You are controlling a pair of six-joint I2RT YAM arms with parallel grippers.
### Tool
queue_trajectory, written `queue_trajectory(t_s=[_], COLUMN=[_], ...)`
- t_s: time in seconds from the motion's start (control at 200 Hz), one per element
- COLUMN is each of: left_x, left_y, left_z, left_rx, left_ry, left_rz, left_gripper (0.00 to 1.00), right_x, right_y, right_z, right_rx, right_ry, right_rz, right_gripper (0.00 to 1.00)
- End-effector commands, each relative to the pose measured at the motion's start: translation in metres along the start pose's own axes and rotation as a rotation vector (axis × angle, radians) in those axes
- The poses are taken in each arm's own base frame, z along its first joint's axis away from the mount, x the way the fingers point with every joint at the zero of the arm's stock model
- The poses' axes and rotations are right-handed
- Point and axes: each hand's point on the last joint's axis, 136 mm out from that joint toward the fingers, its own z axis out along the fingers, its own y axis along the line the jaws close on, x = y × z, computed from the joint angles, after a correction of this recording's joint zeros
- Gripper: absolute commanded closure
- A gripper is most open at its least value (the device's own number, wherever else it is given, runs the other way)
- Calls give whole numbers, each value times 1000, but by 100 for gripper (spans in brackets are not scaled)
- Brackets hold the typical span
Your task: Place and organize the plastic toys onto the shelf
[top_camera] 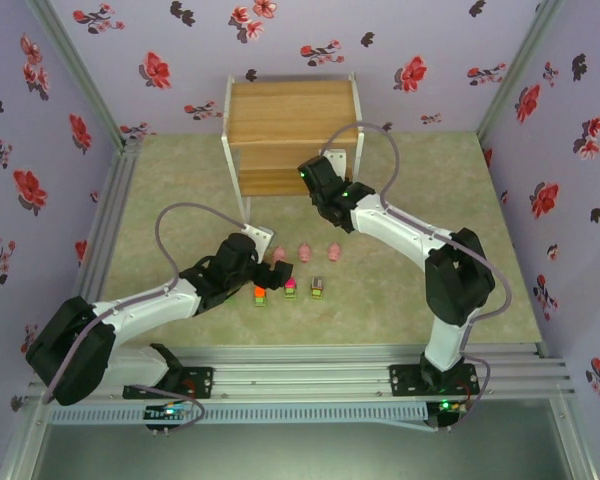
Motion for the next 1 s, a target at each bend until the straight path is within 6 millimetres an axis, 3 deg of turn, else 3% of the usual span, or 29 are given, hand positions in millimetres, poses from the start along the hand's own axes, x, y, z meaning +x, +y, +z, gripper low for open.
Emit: queue_trajectory(t_s=[0.0, 0.41, 0.995], left_x=[-14, -14, -14], left_y=[-9, -9, -9], left_z=[1, 1, 2], left_rx=[31, 29, 30], left_ry=[-29, -26, -23], left_rz=[18, 19, 19], left_gripper=[8, 8, 8], right_x=[-14, -18, -22], right_y=[-4, -10, -10], right_z=[2, 7, 1], right_rx=[40, 87, 85], right_ry=[-45, -59, -66], right_rz=[45, 69, 70], right_gripper=[100, 100, 86])
